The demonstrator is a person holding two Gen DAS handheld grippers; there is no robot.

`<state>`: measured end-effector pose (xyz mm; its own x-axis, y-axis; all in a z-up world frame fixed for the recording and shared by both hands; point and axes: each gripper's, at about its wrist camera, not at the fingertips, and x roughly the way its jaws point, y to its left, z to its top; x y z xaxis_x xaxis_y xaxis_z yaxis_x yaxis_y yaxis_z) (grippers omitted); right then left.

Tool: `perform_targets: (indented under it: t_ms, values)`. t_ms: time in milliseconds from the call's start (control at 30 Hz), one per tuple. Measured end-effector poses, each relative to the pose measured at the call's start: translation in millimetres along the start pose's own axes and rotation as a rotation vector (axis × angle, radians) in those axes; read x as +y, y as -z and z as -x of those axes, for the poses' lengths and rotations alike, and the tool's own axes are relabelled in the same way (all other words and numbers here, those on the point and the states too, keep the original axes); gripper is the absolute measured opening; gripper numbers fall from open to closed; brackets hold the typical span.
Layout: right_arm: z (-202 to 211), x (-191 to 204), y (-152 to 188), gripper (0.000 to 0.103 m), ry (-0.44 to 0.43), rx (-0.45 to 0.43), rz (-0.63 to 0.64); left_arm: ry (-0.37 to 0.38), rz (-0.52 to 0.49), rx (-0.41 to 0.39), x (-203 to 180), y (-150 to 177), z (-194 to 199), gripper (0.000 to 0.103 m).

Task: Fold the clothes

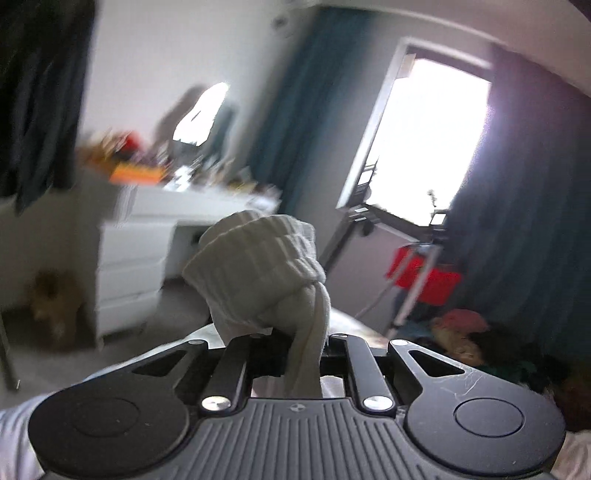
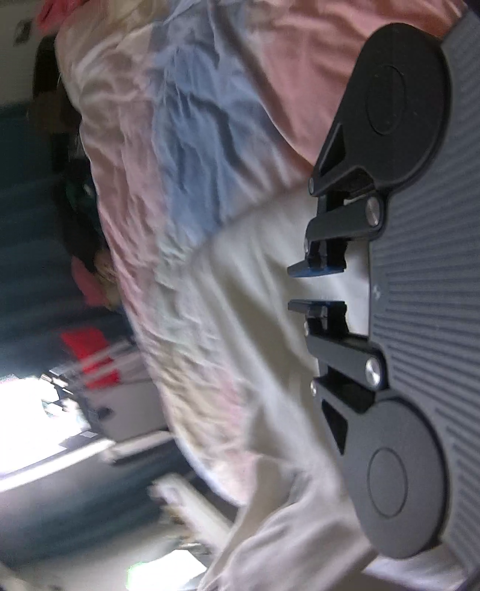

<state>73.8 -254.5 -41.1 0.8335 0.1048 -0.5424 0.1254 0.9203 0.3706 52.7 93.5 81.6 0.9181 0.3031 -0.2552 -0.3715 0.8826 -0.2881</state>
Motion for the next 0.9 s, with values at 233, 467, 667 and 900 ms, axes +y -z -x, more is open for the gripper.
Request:
perform_targets:
  t_ms: [233, 467, 667, 900]
  values:
    - [34, -45, -25, 0.016, 0.038, -0.121, -0.146, 0.142, -0.2, -0.059, -162, 65, 21, 0.012]
    - [44, -72, -33, 0.016, 0.019, -0.144, -0.235, 0.334, -0.492, 0.095, -265, 207, 22, 0.013]
    - [36, -83, -32, 0.016, -0.032, -0.104, -0.292, 0.434, -0.572, 0.229, -260, 263, 7, 0.022]
    - [30, -91, -31, 0.017, -0.129, -0.059, -0.358, 0.548, -0.587, 0.394, -199, 222, -9, 0.087]
